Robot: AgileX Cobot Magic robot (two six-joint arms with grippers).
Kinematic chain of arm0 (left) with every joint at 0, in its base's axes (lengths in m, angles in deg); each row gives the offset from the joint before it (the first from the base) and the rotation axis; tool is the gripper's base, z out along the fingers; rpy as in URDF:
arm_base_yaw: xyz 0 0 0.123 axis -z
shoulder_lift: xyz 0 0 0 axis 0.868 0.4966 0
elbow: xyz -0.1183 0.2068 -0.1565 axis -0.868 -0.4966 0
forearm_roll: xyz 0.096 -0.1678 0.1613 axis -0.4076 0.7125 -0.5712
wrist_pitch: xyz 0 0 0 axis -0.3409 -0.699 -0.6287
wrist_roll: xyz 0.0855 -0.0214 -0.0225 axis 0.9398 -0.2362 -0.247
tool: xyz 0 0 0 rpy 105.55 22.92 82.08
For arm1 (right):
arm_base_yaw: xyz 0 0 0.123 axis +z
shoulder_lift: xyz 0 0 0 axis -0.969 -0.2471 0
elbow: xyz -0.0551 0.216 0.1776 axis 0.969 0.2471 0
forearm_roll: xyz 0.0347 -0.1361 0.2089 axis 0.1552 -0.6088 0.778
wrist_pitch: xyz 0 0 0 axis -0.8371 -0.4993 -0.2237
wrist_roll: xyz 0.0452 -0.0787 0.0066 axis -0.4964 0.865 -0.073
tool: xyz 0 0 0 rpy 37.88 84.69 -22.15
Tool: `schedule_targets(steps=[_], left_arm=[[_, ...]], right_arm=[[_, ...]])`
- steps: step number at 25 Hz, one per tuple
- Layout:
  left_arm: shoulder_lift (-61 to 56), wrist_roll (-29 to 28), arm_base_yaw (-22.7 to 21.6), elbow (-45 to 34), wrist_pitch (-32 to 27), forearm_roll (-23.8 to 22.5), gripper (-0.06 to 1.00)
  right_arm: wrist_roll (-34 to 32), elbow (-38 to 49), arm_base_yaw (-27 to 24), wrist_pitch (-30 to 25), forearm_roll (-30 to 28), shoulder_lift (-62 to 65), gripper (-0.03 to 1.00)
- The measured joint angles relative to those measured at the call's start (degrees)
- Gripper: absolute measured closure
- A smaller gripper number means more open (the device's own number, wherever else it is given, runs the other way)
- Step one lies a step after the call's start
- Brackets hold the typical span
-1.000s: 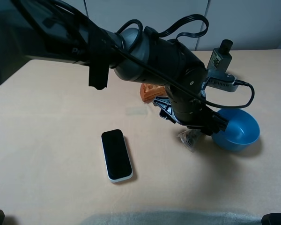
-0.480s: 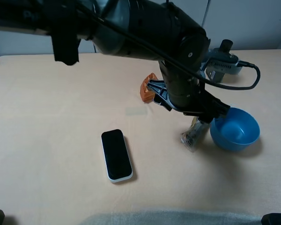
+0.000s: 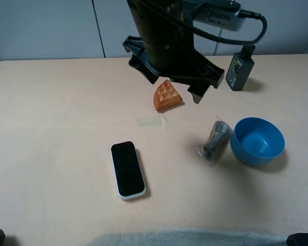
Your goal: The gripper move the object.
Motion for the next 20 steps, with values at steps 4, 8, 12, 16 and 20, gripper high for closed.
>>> schedule_targets(steps=[4, 8, 12, 16, 20], left_arm=[[-4.6, 5.0, -2.4, 0.0, -4.5, -0.1, 0.03], [-9.1, 8.3, -4.2, 0.0, -7.5, -0.2, 0.02], [-13.2, 11.3, -5.1, 0.0, -10.6, -0.6, -0.03], [-17.0, 13.1, -5.3, 0.0, -15.0, -1.3, -0.04], [-20.4, 14.3, -5.3, 0.0, -15.4, -1.3, -0.04]], right_arm=[[0.0, 0.0, 0.0, 0.0, 0.0, 0.0, 0.28], [0.0, 0.0, 0.0, 0.0, 0.0, 0.0, 0.28], [0.0, 0.0, 0.0, 0.0, 0.0, 0.0, 0.28], [0.0, 0.0, 0.0, 0.0, 0.0, 0.0, 0.28], [0.0, 0.0, 0.0, 0.0, 0.0, 0.0, 0.28]])
